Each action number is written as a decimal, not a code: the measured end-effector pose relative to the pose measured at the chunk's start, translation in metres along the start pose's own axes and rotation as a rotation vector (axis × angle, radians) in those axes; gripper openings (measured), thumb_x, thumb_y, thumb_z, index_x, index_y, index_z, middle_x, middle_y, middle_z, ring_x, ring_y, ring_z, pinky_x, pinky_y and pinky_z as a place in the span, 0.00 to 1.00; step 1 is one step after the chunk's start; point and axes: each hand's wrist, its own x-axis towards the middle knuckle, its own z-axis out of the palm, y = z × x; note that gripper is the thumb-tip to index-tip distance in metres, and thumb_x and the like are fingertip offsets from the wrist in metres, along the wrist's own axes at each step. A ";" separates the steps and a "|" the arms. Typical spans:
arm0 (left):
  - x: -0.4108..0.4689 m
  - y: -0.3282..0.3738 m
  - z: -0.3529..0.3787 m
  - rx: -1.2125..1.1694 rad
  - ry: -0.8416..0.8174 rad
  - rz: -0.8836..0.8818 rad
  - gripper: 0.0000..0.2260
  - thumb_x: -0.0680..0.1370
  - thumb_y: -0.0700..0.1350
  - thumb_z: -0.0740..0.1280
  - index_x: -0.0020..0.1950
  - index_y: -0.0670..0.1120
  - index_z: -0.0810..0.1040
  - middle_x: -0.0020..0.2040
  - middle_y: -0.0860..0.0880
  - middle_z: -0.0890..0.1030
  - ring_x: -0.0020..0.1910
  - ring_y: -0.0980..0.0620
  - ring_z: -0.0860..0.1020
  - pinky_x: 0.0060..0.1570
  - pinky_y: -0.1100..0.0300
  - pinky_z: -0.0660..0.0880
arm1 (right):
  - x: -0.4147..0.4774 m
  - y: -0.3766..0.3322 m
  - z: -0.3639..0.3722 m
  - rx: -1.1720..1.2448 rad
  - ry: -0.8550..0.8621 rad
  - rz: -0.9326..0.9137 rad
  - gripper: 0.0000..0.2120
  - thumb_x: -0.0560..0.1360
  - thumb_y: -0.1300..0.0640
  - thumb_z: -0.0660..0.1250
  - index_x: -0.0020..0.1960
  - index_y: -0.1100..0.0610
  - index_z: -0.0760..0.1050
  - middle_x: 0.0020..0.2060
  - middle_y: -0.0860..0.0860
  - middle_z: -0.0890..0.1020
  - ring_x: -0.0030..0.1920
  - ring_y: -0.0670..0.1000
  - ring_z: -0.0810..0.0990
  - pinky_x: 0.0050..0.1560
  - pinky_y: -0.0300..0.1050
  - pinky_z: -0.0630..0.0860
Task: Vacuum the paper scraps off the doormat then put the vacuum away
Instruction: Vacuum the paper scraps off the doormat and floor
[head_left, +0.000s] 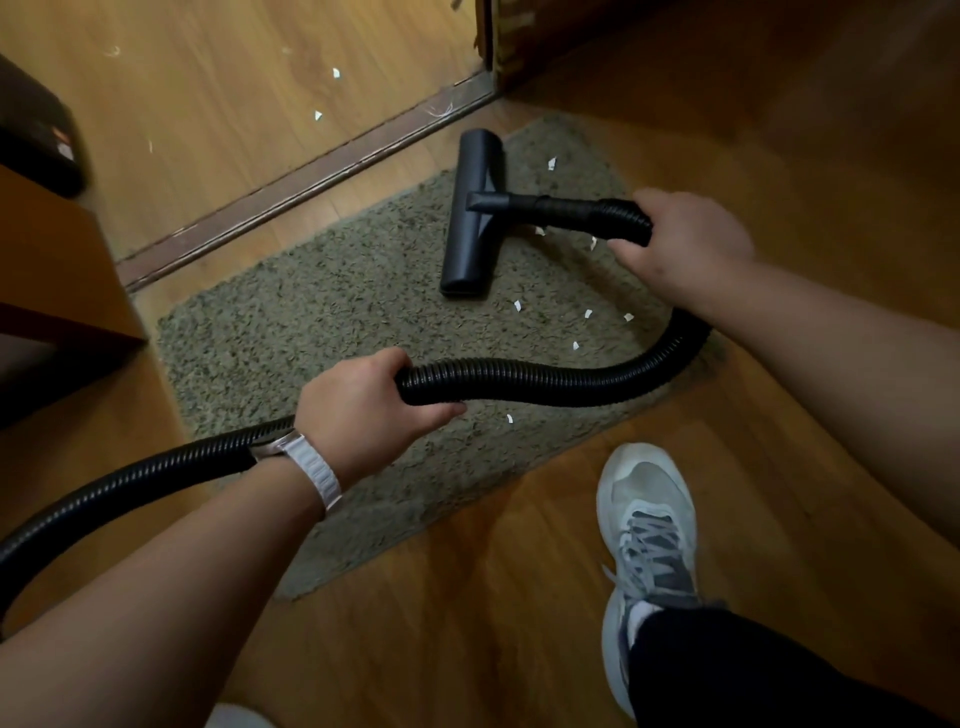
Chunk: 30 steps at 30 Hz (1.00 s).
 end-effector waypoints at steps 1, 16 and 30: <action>0.001 0.001 0.001 0.002 0.000 0.008 0.25 0.67 0.74 0.64 0.40 0.51 0.73 0.29 0.55 0.74 0.28 0.59 0.73 0.26 0.62 0.70 | 0.000 0.000 0.001 -0.004 0.004 -0.007 0.13 0.78 0.43 0.64 0.56 0.51 0.73 0.42 0.51 0.76 0.40 0.54 0.75 0.29 0.41 0.60; 0.010 0.006 0.014 0.058 -0.011 0.174 0.24 0.67 0.73 0.62 0.41 0.53 0.72 0.30 0.57 0.71 0.28 0.56 0.70 0.26 0.62 0.64 | -0.034 0.038 0.006 0.067 -0.038 0.012 0.08 0.76 0.46 0.67 0.50 0.49 0.74 0.37 0.47 0.75 0.37 0.51 0.75 0.31 0.43 0.63; -0.015 0.007 0.038 0.011 -0.024 0.296 0.26 0.65 0.75 0.59 0.42 0.53 0.75 0.33 0.57 0.76 0.33 0.52 0.78 0.28 0.62 0.66 | -0.106 0.081 0.005 0.079 -0.077 0.065 0.07 0.76 0.48 0.69 0.51 0.49 0.76 0.36 0.46 0.76 0.35 0.46 0.73 0.30 0.44 0.65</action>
